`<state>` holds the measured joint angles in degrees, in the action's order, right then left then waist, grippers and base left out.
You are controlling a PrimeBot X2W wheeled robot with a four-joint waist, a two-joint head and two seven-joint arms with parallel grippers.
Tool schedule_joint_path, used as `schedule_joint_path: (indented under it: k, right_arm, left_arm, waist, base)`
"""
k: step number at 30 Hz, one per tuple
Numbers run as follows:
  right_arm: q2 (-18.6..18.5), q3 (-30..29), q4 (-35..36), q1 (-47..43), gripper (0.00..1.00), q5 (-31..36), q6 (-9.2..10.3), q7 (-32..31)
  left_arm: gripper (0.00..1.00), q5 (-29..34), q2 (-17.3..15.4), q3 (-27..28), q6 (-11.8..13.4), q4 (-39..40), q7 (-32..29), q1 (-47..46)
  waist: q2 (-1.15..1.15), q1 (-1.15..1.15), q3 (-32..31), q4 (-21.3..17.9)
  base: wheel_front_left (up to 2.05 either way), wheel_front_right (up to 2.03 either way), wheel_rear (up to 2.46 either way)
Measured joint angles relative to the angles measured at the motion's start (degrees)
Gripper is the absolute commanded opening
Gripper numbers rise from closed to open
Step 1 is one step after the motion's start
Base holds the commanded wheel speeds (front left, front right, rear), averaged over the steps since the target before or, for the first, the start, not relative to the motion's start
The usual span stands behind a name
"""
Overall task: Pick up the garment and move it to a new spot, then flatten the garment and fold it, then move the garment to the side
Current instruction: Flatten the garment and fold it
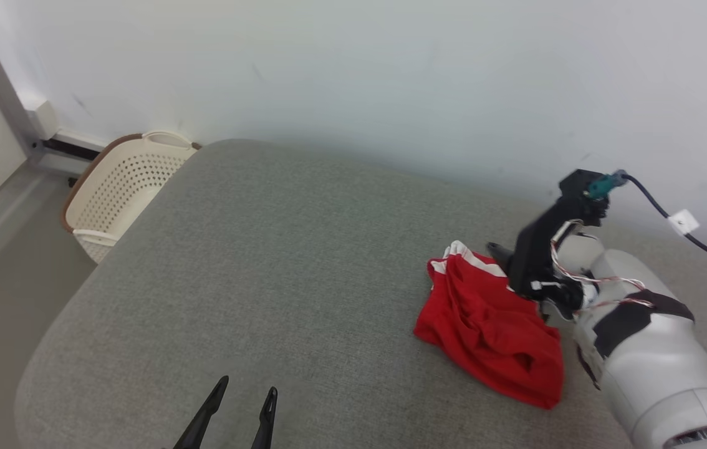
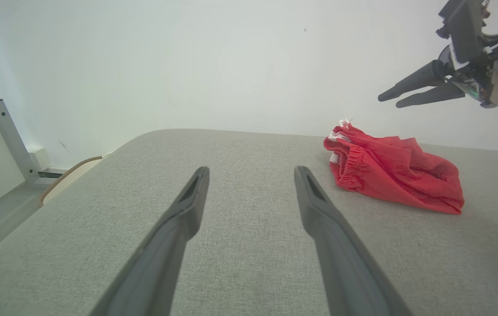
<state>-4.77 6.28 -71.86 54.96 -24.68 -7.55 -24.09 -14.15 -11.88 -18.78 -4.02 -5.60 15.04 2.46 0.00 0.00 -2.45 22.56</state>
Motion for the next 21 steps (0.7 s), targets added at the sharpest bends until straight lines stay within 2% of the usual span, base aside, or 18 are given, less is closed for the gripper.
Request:
schedule_joint_path:
  k: [1, 2, 3, 4, 5, 9, 15, 19, 21]
  right_arm:
    - [-0.74, 0.03, -0.26, -0.44, 1.0, 0.83, 0.0, 0.88]
    - [-1.26, 0.02, -0.54, -1.21, 0.9, 1.55, 0.0, 1.74]
    - [-1.59, -0.08, -0.85, -2.14, 0.43, 2.33, 0.0, 2.7]
    - [-1.85, -0.13, -1.12, -3.12, 0.24, 3.27, 0.0, 3.91]
    - [-2.09, -0.08, -1.29, -4.06, 0.0, 4.43, 0.0, 5.31]
    - [-2.79, -0.38, -1.74, -7.45, 0.0, 8.66, 0.0, 8.86]
    - [1.44, -3.58, -1.99, -9.55, 0.0, 9.57, 0.0, 10.76]
    - [1.83, -3.08, -2.0, -10.11, 0.0, 10.17, 0.0, 10.99]
    - [1.74, 0.78, -0.99, -10.95, 0.0, 7.98, 0.01, 9.96]
  left_arm:
    - [1.0, 0.0, 0.01, -0.01, 0.0, 0.1, 0.01, 0.01]
    - [1.0, 0.0, 0.03, -0.07, 0.0, 0.24, 0.0, 0.02]
    - [1.0, 0.0, 0.05, -0.1, 0.0, 0.32, 0.01, 0.02]
    - [1.0, 0.0, 0.1, -0.14, 0.0, 0.36, 0.01, 0.01]
    - [1.0, 0.0, 0.15, -0.22, -0.01, 0.38, 0.01, 0.01]
    - [1.0, 0.01, 0.54, -0.71, -0.09, 0.4, 0.01, -0.15]
    - [1.0, 0.0, 0.62, -0.44, -0.29, 0.32, 0.01, -0.16]
    - [1.0, 0.01, 0.71, -0.51, -0.52, 0.03, 0.01, -0.24]
    - [1.0, 0.01, 0.77, -0.68, -0.59, -0.27, 0.01, -0.43]
  waist:
    - [0.0, 0.0, -0.11, -0.39]
    - [0.0, 0.0, -0.19, -0.77]
    - [0.0, 0.0, -0.25, -1.1]
    - [0.0, 0.0, -0.27, -1.38]
    - [0.0, 0.0, -0.24, -1.58]
    - [0.0, 0.0, 0.32, -1.51]
    - [0.0, 0.0, 1.17, -0.7]
    - [0.0, 0.0, 1.22, -0.13]
    - [0.0, 0.0, 1.12, 0.35]
  base:
    - [0.0, 0.0, 0.0]
    - [0.0, 0.0, 0.0]
    - [0.0, 0.0, 0.0]
    - [0.0, 0.0, 0.0]
    - [0.0, 0.0, 0.0]
    - [0.0, 0.0, 0.0]
    - [0.0, 0.0, 0.0]
    - [0.0, 0.0, 0.0]
    - [0.0, 0.0, 0.0]
